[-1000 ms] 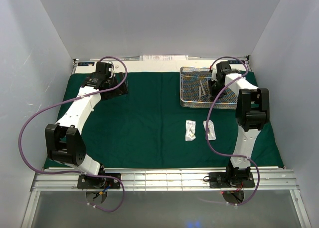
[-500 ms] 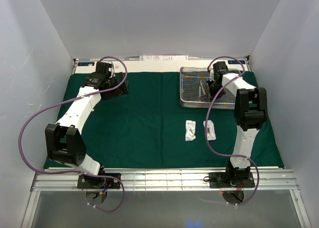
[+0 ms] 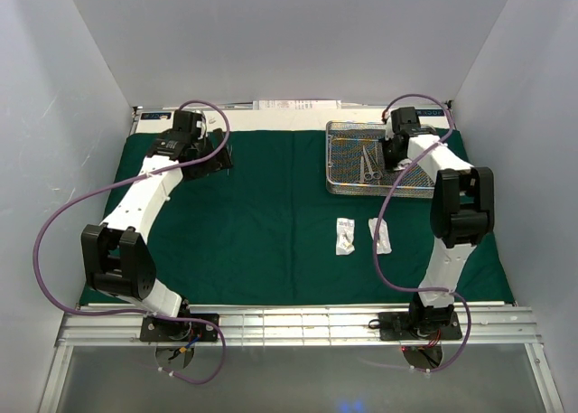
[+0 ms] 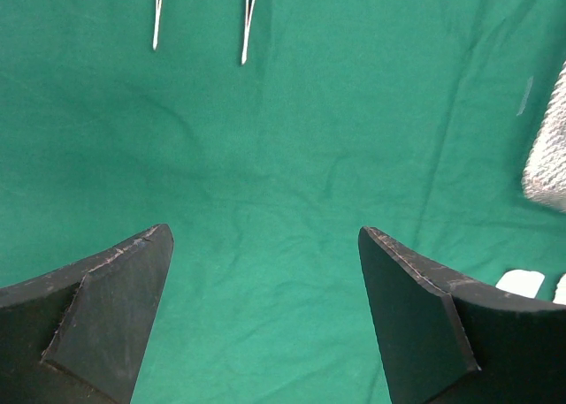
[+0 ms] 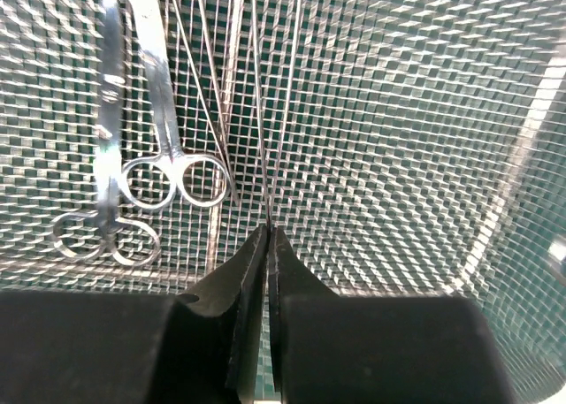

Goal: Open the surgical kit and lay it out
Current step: Pick up the medical item from the container, then place the medical item in the surgical kit.

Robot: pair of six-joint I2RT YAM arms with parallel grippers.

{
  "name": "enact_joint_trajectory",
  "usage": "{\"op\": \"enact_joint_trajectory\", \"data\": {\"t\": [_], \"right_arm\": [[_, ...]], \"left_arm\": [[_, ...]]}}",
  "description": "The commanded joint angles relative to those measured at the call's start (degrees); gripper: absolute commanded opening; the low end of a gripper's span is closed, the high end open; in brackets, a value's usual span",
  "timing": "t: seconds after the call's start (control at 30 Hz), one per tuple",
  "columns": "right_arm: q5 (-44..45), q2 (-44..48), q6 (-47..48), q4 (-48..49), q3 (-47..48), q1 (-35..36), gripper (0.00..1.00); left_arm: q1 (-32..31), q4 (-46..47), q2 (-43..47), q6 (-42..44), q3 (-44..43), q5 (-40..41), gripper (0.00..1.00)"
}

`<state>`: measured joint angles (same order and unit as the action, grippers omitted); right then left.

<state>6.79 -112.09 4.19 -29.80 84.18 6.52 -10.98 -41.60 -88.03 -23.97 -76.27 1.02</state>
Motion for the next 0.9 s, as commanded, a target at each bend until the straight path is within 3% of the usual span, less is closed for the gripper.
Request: {"op": "enact_joint_trajectory", "data": {"t": [0.0,0.23,0.37,0.57,0.7,0.87], "right_arm": [[2.4,7.6,-2.7,5.6,-1.4,0.5,0.08],[3.8,18.6,-7.6,9.6,-6.4,3.7,0.08],[5.1,24.6,-12.5,11.7,-10.2,9.4,0.08],[6.3,31.8,-18.0,16.3,-16.4,19.9,0.08],[7.7,33.4,-21.3,18.6,-18.8,26.1,0.08],[8.6,33.6,-22.1,20.7,-20.0,32.5,0.08]], "left_arm": [[-0.1,-0.2,1.0,-3.2,-3.8,-0.8,0.97],[-0.2,-2.2,1.5,-11.7,-9.0,-4.3,0.96],[-1.4,-1.9,2.0,-17.5,-11.4,-5.9,0.93],[-9.7,1.2,1.1,-24.0,-15.5,-2.2,0.86],[-17.6,4.1,-0.7,-26.7,-17.2,3.5,0.82],[-22.4,4.7,-5.0,-26.8,-20.6,7.2,0.80]]}}
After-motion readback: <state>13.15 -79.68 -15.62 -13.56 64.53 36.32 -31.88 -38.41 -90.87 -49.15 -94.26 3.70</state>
